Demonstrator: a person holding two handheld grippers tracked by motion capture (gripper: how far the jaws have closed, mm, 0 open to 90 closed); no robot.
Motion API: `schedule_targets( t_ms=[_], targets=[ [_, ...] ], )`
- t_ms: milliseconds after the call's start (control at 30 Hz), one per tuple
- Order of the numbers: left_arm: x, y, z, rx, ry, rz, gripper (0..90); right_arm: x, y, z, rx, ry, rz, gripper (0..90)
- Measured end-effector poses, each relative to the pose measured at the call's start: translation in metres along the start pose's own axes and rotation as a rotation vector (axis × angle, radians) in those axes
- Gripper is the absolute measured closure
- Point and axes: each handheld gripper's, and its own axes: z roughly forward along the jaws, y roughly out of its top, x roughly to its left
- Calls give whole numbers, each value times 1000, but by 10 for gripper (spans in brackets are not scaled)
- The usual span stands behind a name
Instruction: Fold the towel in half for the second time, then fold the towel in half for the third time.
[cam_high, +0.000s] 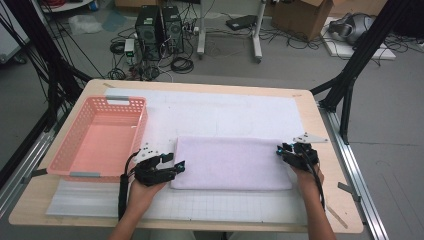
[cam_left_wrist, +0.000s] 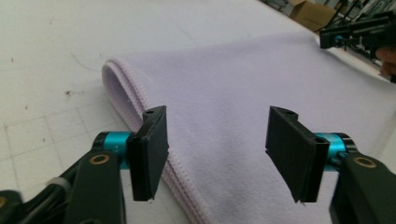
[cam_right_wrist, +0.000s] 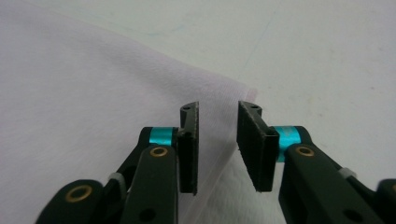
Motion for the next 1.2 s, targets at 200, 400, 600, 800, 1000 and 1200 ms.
schedule_targets(
  t_ms=[200,400,600,800,1000,1200],
  targets=[
    [-11,0,-9,-13,12,20,247,22,-16,-41,-66,66,3,301],
    [-10,-4,-16,-29,17,20,223,37,-19,-57,-64,76,-62,212],
    [-11,-4,-15,-7,18,28,228,30,-25,-57,-80,66,-25,208],
    [-13,-8,-12,23,35,39,233,30,-25,-56,-81,66,-28,209],
    [-12,-12,-8,47,37,4,242,31,-26,-53,-72,76,-31,208],
    [-15,-13,-7,61,46,23,248,31,-27,-54,-77,80,-42,208]
  ],
)
